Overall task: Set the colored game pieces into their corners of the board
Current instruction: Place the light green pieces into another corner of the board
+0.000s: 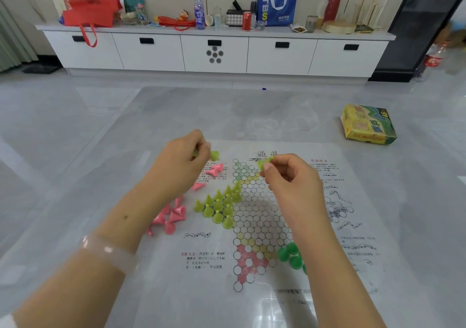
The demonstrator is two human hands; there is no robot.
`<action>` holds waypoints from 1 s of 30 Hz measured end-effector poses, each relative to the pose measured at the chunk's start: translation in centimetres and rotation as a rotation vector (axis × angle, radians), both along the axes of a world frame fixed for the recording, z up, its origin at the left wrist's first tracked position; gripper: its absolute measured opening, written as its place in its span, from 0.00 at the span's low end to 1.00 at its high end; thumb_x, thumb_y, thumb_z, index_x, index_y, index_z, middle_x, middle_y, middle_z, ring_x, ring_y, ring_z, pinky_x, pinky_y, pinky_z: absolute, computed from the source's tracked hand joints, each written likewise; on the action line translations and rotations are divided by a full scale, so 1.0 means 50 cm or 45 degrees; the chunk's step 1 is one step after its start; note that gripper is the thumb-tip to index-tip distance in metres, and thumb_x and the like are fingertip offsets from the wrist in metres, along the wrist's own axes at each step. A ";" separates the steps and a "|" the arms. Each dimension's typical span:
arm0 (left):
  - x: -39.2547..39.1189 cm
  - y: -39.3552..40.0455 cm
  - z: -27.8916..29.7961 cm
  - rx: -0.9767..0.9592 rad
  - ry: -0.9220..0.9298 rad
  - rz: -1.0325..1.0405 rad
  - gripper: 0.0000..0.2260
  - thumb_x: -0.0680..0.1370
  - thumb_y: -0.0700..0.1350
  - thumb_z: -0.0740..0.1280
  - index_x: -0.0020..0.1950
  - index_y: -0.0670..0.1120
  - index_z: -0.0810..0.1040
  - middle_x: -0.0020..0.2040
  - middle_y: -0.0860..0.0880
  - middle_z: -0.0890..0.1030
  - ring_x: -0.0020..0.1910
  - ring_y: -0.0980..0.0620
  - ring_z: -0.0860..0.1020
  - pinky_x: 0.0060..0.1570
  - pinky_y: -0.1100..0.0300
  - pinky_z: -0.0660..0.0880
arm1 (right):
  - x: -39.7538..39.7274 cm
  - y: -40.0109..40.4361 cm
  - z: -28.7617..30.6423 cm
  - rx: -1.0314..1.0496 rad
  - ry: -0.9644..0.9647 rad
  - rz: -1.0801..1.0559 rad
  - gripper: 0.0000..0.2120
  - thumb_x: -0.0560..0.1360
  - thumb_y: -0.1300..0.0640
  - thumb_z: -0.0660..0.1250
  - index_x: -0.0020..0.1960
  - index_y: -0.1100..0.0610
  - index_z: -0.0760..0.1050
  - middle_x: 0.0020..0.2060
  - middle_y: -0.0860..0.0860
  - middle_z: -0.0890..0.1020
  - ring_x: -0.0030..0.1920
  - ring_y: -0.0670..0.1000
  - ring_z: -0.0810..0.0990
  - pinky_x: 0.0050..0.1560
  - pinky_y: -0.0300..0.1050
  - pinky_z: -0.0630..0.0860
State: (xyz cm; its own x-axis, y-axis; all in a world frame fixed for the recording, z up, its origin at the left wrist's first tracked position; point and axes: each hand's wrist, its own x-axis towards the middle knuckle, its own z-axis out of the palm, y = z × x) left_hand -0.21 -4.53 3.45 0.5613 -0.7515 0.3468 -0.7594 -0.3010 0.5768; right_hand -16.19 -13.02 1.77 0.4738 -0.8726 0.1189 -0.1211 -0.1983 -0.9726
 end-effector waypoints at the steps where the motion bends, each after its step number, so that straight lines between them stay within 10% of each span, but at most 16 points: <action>1: -0.009 0.021 0.005 -0.054 0.030 0.063 0.13 0.79 0.44 0.58 0.35 0.43 0.67 0.25 0.54 0.67 0.26 0.56 0.66 0.28 0.67 0.63 | -0.001 0.000 -0.003 -0.004 0.030 -0.003 0.02 0.73 0.58 0.66 0.43 0.52 0.77 0.39 0.47 0.82 0.40 0.43 0.79 0.39 0.31 0.73; 10: -0.043 0.139 -0.026 -0.264 0.715 0.466 0.19 0.78 0.48 0.60 0.28 0.42 0.71 0.20 0.54 0.67 0.16 0.58 0.64 0.15 0.72 0.59 | 0.004 0.018 -0.031 -0.282 0.412 0.039 0.03 0.74 0.58 0.66 0.44 0.51 0.75 0.36 0.41 0.77 0.38 0.37 0.75 0.37 0.26 0.68; 16: -0.035 0.127 -0.042 -0.331 1.139 0.419 0.17 0.79 0.46 0.60 0.33 0.42 0.77 0.18 0.53 0.68 0.15 0.57 0.60 0.25 0.64 0.57 | 0.016 0.033 -0.064 -0.465 0.731 0.149 0.04 0.74 0.57 0.66 0.47 0.54 0.78 0.42 0.46 0.82 0.42 0.45 0.78 0.44 0.37 0.75; 30: -0.031 0.131 -0.040 -0.346 1.090 0.395 0.16 0.76 0.52 0.63 0.36 0.40 0.70 0.21 0.53 0.70 0.18 0.57 0.67 0.17 0.70 0.62 | 0.036 0.043 -0.083 -0.697 0.856 0.126 0.04 0.73 0.53 0.66 0.47 0.52 0.78 0.43 0.44 0.73 0.47 0.47 0.72 0.41 0.40 0.69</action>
State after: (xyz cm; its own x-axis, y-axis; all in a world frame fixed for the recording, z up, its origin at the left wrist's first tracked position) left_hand -1.76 2.02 1.47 0.8669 -0.4803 -0.1335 0.0447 -0.1918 0.9804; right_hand -14.40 -10.85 -2.40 0.6647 -0.7257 0.1775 -0.5928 -0.6569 -0.4659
